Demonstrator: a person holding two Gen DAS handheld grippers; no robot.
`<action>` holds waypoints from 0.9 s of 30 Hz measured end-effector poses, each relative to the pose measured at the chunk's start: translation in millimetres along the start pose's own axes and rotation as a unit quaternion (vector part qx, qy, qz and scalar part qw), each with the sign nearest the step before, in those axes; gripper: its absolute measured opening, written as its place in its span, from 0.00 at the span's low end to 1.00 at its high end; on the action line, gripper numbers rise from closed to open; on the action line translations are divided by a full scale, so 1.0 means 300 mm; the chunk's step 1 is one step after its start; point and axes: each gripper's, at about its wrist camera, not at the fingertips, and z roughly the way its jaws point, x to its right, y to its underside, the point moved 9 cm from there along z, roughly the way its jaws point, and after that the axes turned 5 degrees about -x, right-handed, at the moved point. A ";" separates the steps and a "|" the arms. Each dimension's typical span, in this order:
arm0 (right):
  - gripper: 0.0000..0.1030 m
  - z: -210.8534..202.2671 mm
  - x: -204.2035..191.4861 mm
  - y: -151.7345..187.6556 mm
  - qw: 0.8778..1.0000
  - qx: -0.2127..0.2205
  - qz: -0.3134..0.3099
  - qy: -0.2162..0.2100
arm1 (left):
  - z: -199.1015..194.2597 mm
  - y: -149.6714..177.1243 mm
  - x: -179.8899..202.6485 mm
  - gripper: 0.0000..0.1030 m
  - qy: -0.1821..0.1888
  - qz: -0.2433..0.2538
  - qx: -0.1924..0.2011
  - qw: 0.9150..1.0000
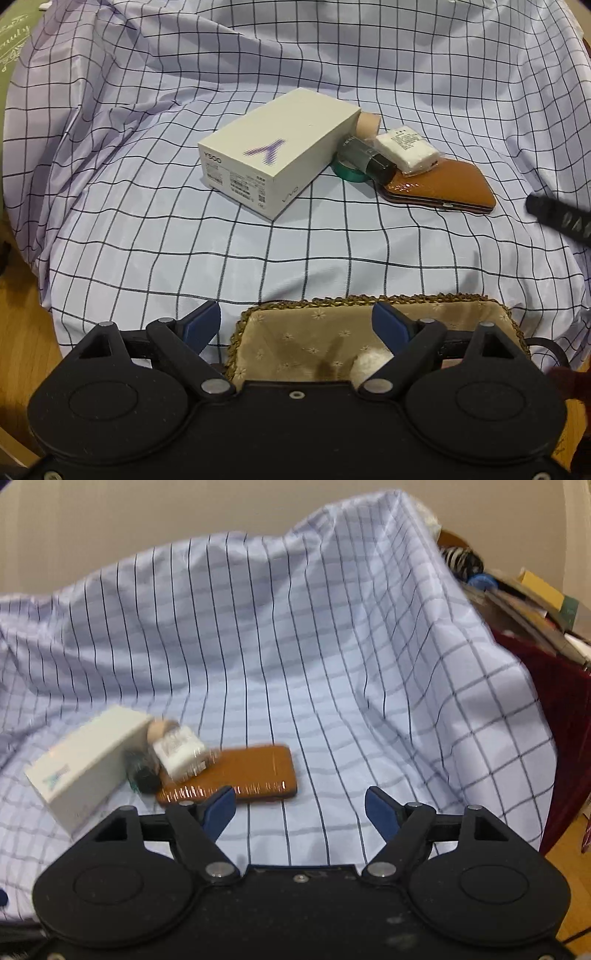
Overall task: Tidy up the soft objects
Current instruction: 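Reach the right tool to the white wrapped packet on the brown wallet and close on it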
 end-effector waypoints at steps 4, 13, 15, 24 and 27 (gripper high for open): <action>0.74 0.037 -0.018 0.062 0.999 -0.041 -0.024 -0.012 | 0.012 -0.011 0.008 0.83 -0.002 0.008 -0.002 1.000; 0.74 0.013 -0.126 0.031 0.994 -0.053 -0.012 -0.091 | 0.037 -0.060 -0.001 0.83 -0.018 0.012 0.002 1.000; 0.74 0.026 -0.142 0.006 0.995 -0.045 -0.018 -0.089 | 0.043 -0.067 0.001 0.83 -0.019 0.014 0.002 1.000; 0.74 0.156 -0.178 -0.082 0.995 -0.052 -0.031 -0.084 | 0.086 -0.081 0.024 0.83 -0.016 0.020 -0.011 1.000; 0.74 0.195 -0.183 -0.101 0.994 -0.056 -0.035 -0.082 | 0.102 -0.084 0.028 0.83 -0.014 0.020 -0.017 1.000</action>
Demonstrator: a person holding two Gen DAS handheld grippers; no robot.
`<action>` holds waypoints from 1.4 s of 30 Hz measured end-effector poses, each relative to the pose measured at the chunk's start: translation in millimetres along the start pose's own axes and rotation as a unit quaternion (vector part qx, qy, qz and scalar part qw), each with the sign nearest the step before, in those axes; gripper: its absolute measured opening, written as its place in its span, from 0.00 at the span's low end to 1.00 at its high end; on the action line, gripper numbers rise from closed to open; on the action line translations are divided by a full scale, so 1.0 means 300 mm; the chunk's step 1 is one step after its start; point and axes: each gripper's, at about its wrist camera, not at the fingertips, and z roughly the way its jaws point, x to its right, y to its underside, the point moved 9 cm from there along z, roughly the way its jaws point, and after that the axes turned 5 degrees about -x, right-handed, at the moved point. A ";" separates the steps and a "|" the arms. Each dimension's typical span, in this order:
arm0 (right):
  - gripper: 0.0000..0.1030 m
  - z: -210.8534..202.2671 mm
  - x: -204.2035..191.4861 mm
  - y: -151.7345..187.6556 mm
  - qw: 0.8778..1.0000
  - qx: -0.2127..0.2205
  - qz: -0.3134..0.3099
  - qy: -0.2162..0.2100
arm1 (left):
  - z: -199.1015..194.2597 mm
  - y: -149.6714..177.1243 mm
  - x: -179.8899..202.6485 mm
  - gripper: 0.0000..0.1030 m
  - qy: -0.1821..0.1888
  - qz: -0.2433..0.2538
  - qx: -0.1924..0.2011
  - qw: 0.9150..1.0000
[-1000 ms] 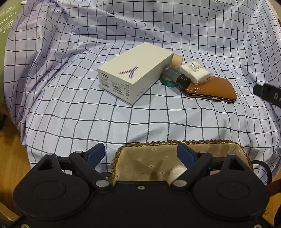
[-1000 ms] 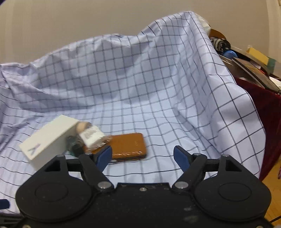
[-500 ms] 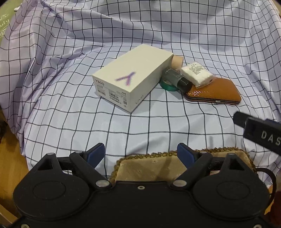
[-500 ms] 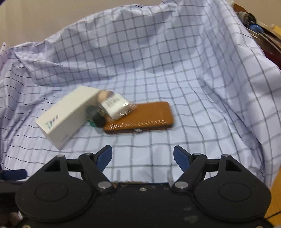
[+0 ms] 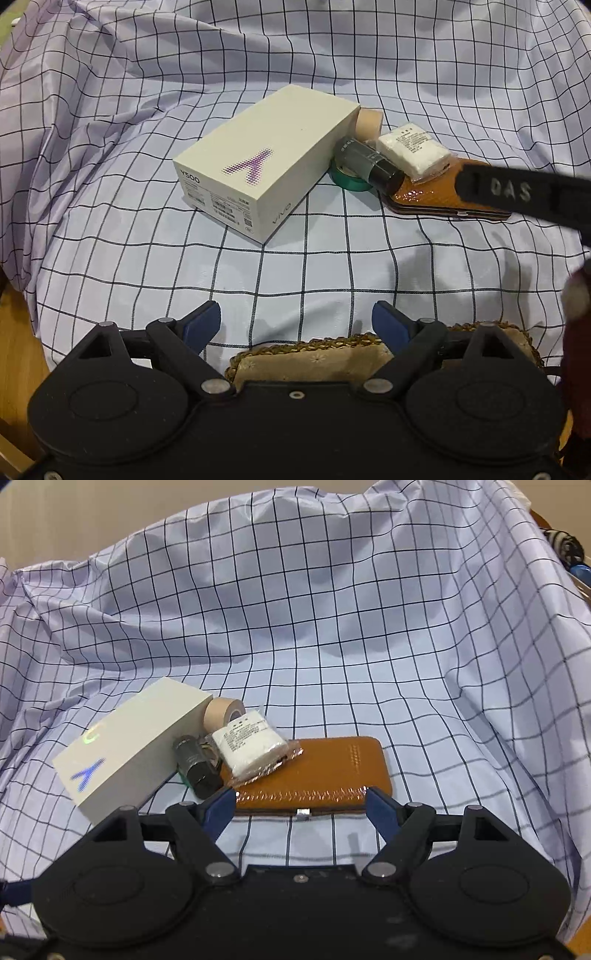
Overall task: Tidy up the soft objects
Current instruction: 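Reach the right tool to the white wrapped packet on the brown wallet and close on it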
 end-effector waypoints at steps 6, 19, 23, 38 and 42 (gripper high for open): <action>0.74 0.070 -0.021 -0.068 1.000 -0.001 -0.008 -0.012 | 0.021 -0.012 0.010 0.83 0.004 0.002 -0.006 1.000; 0.74 0.177 -0.095 -0.125 0.998 -0.013 -0.057 -0.028 | 0.055 -0.044 0.016 0.83 0.008 0.005 -0.014 1.000; 0.74 0.196 -0.107 -0.127 0.997 -0.017 -0.071 -0.029 | 0.064 -0.051 0.019 0.83 0.008 0.008 -0.016 1.000; 0.31 0.268 -0.106 -0.119 0.992 -0.039 -0.115 -0.033 | 0.084 -0.088 0.040 0.83 0.007 0.019 -0.015 1.000; 0.23 0.262 -0.092 -0.125 0.993 -0.035 -0.106 -0.038 | 0.094 -0.091 0.050 0.83 0.006 0.021 -0.017 1.000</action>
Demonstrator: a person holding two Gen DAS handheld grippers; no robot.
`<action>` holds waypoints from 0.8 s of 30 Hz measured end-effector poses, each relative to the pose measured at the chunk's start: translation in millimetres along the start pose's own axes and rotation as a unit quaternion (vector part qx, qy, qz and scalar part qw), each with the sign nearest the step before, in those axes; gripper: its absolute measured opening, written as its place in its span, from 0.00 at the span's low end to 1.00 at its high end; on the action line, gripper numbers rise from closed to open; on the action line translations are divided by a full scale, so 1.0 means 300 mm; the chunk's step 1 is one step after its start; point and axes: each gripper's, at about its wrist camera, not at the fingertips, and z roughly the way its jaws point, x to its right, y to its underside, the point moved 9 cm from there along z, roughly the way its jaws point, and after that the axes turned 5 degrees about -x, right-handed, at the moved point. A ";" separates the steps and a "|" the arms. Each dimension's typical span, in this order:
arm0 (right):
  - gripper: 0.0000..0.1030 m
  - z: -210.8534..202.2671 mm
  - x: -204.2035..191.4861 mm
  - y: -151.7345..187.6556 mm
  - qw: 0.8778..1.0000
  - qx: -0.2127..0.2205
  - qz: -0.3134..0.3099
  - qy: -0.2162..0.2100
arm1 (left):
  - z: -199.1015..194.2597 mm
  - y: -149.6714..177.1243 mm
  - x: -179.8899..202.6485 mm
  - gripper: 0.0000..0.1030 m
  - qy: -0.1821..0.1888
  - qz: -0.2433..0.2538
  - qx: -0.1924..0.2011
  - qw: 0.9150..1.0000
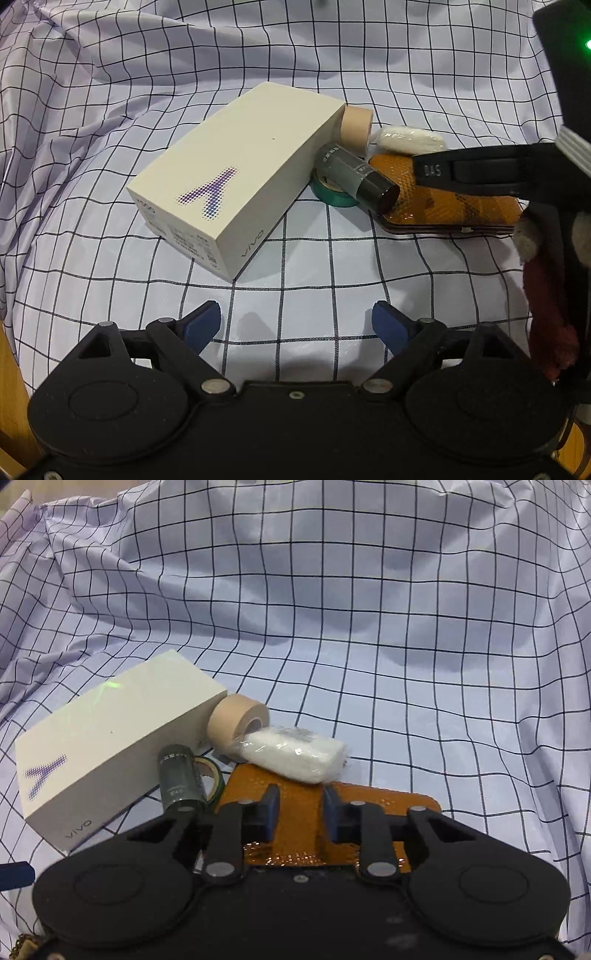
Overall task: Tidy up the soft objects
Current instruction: 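Reach the right tool to the white wrapped packet on the brown wallet and close on it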
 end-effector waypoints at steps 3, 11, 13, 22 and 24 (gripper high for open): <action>0.23 0.002 0.022 0.001 1.000 0.001 0.013 0.003 | 0.002 -0.008 0.009 0.83 0.001 0.001 0.001 1.000; 0.24 0.016 0.118 -0.012 0.997 -0.003 0.073 0.023 | 0.004 -0.024 0.035 0.83 0.005 0.008 0.002 1.000; 0.32 0.013 0.142 -0.019 0.995 -0.003 0.098 0.016 | 0.005 -0.021 0.038 0.83 0.007 0.008 0.001 1.000; 0.87 -0.006 0.126 -0.084 0.992 0.024 0.128 -0.002 | -0.009 -0.020 0.024 0.83 0.015 0.000 0.006 1.000; 0.90 0.013 0.106 -0.097 0.994 0.022 0.111 0.005 | -0.016 -0.020 0.019 0.83 0.018 -0.003 0.009 1.000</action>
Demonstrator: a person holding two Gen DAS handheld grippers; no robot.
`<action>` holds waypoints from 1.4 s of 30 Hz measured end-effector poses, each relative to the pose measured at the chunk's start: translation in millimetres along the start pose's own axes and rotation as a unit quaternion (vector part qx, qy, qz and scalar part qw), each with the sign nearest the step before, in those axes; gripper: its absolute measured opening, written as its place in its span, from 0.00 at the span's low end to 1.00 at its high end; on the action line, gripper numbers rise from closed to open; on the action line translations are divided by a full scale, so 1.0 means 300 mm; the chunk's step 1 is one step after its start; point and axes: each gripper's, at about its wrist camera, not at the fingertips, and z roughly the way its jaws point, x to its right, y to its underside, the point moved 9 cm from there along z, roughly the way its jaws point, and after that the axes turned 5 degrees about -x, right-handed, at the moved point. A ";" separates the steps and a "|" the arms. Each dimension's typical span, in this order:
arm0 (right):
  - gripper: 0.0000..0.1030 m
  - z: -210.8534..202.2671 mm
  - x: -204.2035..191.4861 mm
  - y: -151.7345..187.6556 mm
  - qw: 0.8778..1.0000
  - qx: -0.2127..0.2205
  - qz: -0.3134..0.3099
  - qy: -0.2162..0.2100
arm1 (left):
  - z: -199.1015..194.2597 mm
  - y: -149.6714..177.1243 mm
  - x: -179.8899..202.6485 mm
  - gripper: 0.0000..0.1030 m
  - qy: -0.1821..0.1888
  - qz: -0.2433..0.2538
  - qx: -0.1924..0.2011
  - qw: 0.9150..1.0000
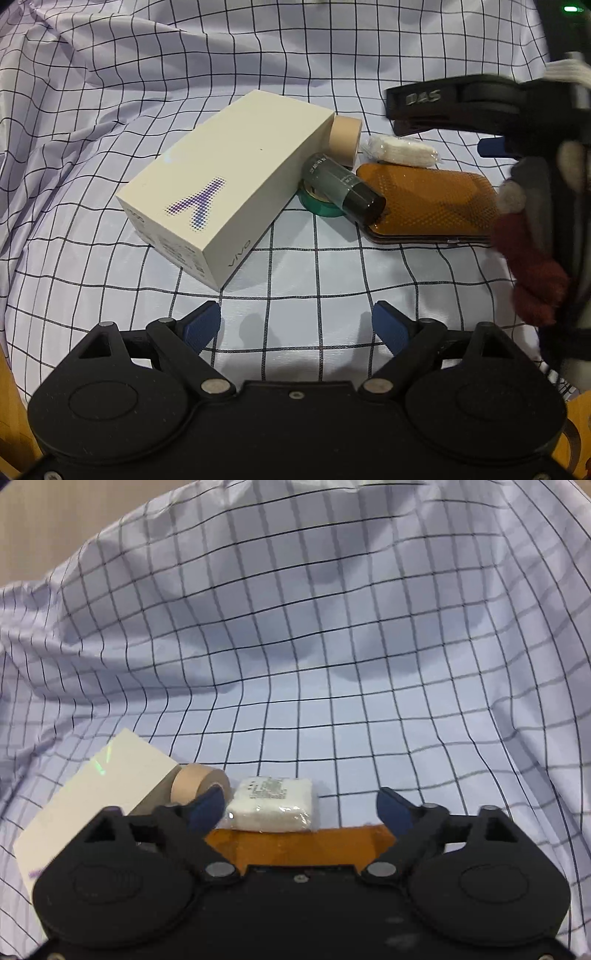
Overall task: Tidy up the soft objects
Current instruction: 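Reach the right tool to the white wrapped packet on the brown wallet and close on it, then lift the white packet with the right tool while the left tool reaches to the beige tape roll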
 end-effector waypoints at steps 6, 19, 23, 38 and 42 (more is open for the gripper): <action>0.89 0.073 -0.038 0.006 0.999 -0.023 -0.025 0.013 | -0.013 0.004 -0.009 0.83 0.007 -0.003 0.005 1.000; 0.74 0.179 -0.002 0.007 0.998 -0.042 -0.037 0.037 | -0.006 0.006 -0.016 0.83 0.010 -0.004 0.003 1.000; 0.69 0.197 0.028 0.001 0.998 -0.041 -0.035 0.041 | -0.005 -0.001 -0.015 0.83 0.008 -0.004 0.005 1.000; 0.54 0.144 0.143 -0.016 0.999 0.000 -0.016 0.031 | -0.023 -0.084 0.040 0.83 0.003 0.012 0.025 1.000; 0.54 0.140 0.203 -0.009 0.999 0.008 -0.014 0.046 | -0.032 -0.148 0.057 0.83 0.010 0.003 0.036 0.999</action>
